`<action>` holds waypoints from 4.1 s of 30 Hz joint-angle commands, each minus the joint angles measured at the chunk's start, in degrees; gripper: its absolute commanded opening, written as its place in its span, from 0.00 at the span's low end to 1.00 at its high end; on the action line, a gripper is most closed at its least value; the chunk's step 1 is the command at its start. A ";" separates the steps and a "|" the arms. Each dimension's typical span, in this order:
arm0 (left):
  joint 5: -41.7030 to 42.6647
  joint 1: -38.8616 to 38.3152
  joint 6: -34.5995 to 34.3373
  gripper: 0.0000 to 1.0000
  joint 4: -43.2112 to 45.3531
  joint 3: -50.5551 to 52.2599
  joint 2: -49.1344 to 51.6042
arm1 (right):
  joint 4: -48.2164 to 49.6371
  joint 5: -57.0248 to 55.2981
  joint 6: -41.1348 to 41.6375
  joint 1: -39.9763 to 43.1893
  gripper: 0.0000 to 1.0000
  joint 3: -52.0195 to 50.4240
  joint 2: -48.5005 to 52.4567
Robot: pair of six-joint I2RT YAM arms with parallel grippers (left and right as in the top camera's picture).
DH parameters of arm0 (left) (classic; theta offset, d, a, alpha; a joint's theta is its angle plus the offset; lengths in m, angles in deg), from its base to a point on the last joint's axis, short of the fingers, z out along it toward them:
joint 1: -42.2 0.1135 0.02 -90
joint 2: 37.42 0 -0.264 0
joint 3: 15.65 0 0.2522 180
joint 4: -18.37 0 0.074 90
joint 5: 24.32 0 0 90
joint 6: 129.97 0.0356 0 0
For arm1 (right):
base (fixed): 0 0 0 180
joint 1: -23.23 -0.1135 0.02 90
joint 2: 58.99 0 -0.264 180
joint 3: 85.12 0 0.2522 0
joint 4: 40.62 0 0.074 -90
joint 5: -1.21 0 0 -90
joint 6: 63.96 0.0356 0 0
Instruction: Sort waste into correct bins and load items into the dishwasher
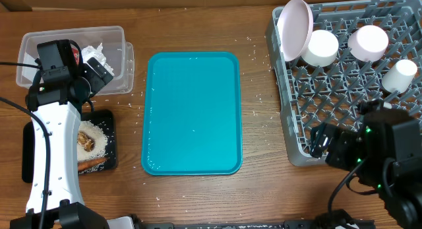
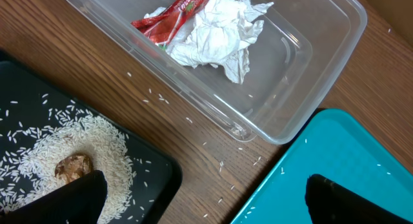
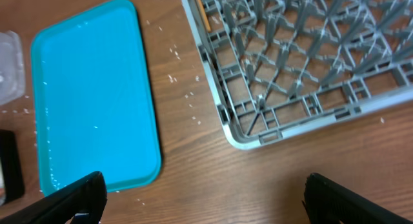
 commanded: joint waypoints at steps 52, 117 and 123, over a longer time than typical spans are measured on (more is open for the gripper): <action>-0.50 -0.02 -0.81 1.00 -0.09 -0.81 0.31 | 64.37 4.90 -20.15 2.89 1.00 -57.55 -37.79; -0.50 -0.02 -0.81 1.00 -0.09 -0.81 0.28 | 81.68 4.83 -20.39 14.03 1.00 -78.55 -52.04; -0.50 -0.02 -0.81 1.00 -0.09 -0.81 0.28 | 81.68 4.83 -20.39 14.03 1.00 -78.55 -52.04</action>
